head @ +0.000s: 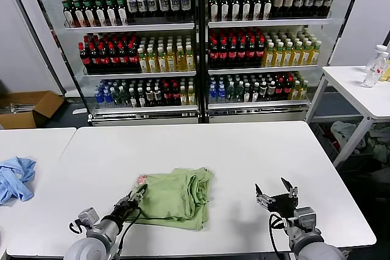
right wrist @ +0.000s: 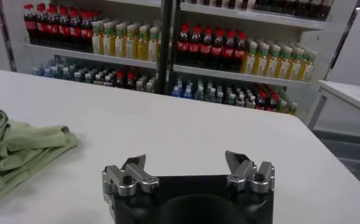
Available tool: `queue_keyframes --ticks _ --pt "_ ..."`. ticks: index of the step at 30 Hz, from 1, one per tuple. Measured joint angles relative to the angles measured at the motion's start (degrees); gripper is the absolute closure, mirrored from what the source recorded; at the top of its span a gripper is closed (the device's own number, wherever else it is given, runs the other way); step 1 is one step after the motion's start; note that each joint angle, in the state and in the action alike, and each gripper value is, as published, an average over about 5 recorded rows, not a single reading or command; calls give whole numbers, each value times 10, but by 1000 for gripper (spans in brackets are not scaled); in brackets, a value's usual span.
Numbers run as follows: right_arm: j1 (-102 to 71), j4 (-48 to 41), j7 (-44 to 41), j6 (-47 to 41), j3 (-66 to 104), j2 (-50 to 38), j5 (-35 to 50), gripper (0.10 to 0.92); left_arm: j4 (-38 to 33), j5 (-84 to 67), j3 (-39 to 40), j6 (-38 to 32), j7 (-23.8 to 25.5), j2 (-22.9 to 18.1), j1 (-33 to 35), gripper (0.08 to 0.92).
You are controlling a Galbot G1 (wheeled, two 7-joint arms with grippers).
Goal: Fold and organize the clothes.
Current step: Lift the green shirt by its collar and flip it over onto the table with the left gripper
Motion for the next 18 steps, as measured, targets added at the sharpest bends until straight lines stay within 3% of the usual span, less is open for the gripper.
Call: queue_keyframes --ticks 8,18 --pt "6 -4 0 0 -4 -4 2 203 6 -132 -36 17 1 -16 1 857" --pt "22 -9 0 0 -8 -10 16 203 -24 -246 -143 19 -18 11 8 887"
